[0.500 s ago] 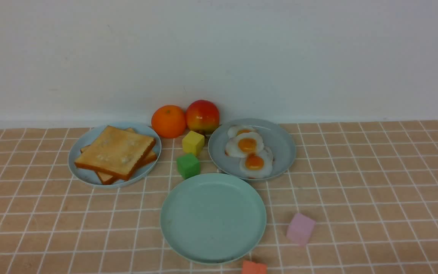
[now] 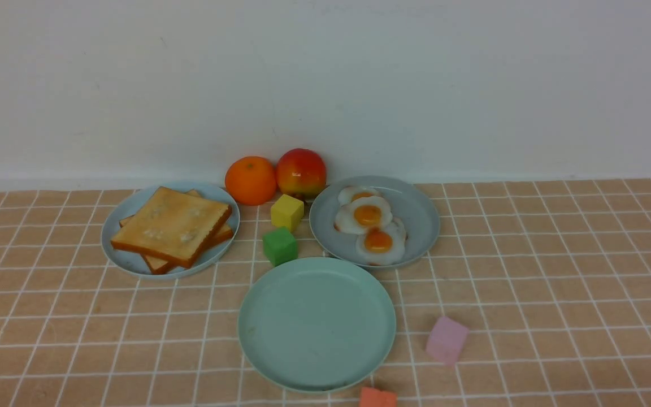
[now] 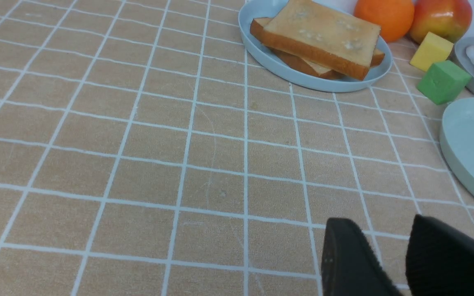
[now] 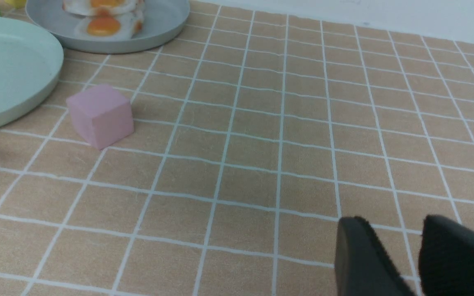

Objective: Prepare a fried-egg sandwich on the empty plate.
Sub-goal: Use the left arm to grab a slice of bread

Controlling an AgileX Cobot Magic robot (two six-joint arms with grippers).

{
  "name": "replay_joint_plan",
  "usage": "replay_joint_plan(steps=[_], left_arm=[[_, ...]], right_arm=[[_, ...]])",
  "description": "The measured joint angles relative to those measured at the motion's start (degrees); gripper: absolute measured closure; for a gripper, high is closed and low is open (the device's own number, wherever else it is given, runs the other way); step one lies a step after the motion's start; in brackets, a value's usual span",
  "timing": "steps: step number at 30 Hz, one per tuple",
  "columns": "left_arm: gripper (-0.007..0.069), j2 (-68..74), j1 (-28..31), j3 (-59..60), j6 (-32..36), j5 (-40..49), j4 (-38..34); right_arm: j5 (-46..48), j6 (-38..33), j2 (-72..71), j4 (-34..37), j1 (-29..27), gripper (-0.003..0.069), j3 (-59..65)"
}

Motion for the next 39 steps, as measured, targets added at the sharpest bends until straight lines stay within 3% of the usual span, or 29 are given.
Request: replay_joint_plan(steps=[4, 7, 12, 15, 18, 21, 24, 25, 29, 32, 36, 39], left_arm=[[0.0389, 0.0, 0.0, 0.0, -0.22, -1.6, -0.98], [0.0387, 0.0, 0.0, 0.0, -2.55, -6.02, -6.54], [0.0387, 0.0, 0.0, 0.0, -9.77, -14.72, -24.26], [0.0393, 0.0, 0.0, 0.0, -10.07, -18.11, -29.67], [0.0438, 0.0, 0.0, -1.63, -10.07, -15.13, -31.15], [0.0524, 2.25, 0.0, -6.81, -7.22, -9.1, -31.39], [0.0603, 8.65, 0.0, -14.44, 0.65, -1.72, -31.39], [0.0636, 11.99, -0.31, -17.8, 6.08, 1.81, -31.33], [0.0638, 19.96, -4.9, -26.21, 17.6, 10.31, -30.09], [0.0638, 24.37, -9.07, -31.02, 18.67, 14.77, -27.17], [0.0638, 36.01, -13.1, -39.1, 12.19, 23.65, -18.41], [0.0638, 43.9, -13.16, -42.21, 9.59, 25.46, -13.54]], right_arm=[[0.0, 0.0, 0.0, 0.0, 0.0, 0.0419, 0.0], [0.0, 0.0, 0.0, 0.0, 0.0, 0.0419, 0.0], [0.0, 0.0, 0.0, 0.0, 0.0, 0.0419, 0.0], [0.0, 0.0, 0.0, 0.0, 0.0, 0.0419, 0.0], [0.0, 0.0, 0.0, 0.0, 0.0, 0.0419, 0.0], [0.0, 0.0, 0.0, 0.0, 0.0, 0.0419, 0.0], [0.0, 0.0, 0.0, 0.0, 0.0, 0.0419, 0.0], [0.0, 0.0, 0.0, -0.12, 0.0, 0.0419, 0.0], [-0.41, 0.0, 0.0, -1.32, 0.0, 0.0419, 0.0], [-2.22, 0.93, 0.0, -0.95, 0.0, 0.0419, 0.25], [-10.87, 9.73, 0.0, 10.9, 0.0, 0.0419, 0.62], [-16.41, 15.25, 0.0, 18.91, 0.0, 0.0419, 0.62]])
